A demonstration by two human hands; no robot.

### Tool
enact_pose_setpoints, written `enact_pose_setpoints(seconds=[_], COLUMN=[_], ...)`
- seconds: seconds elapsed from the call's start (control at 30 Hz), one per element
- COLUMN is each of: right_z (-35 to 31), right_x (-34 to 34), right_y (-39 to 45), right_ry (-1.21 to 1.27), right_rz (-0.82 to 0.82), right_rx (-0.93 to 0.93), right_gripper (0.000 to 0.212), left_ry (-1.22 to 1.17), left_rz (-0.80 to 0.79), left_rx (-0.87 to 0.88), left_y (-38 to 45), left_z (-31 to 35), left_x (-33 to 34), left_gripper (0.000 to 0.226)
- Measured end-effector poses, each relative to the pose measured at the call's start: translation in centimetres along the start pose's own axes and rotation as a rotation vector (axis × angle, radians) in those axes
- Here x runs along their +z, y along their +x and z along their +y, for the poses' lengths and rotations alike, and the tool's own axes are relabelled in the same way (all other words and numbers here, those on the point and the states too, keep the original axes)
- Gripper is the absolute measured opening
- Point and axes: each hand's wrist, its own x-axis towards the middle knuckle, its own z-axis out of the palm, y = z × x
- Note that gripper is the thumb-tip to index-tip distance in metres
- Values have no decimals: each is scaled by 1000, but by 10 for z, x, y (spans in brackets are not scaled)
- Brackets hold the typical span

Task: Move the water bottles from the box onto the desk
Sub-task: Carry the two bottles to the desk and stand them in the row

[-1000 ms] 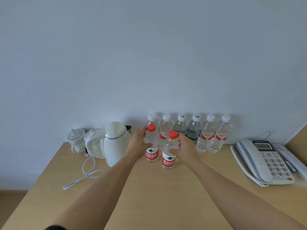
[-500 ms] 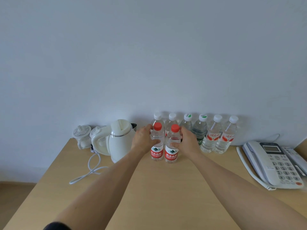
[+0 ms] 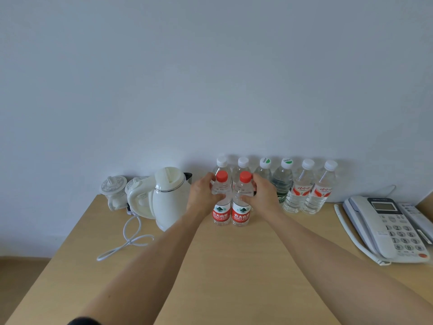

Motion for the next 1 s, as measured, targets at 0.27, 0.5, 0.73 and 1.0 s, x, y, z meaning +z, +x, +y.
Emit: enact_pose_setpoints(seconds=[0.27, 0.5, 0.73, 1.0], right_z=[2, 1, -3, -10], right_x=[-2, -3, -8, -20], right_y=[1, 1, 1, 6], right_ry=[-11, -30, -68, -187], right_rz=[-18, -36, -54, -88], right_rx=[8, 18, 19, 30], right_gripper=[47, 50, 49, 52], left_ry=[-16, -29, 45, 111], left_rz=[27, 16, -29, 5], left_rx=[0, -24, -37, 36], left_y=[-3, -5, -2, 0], left_z=[0, 0, 3, 10], left_x=[5, 5, 0, -17], left_gripper=[43, 45, 56, 54])
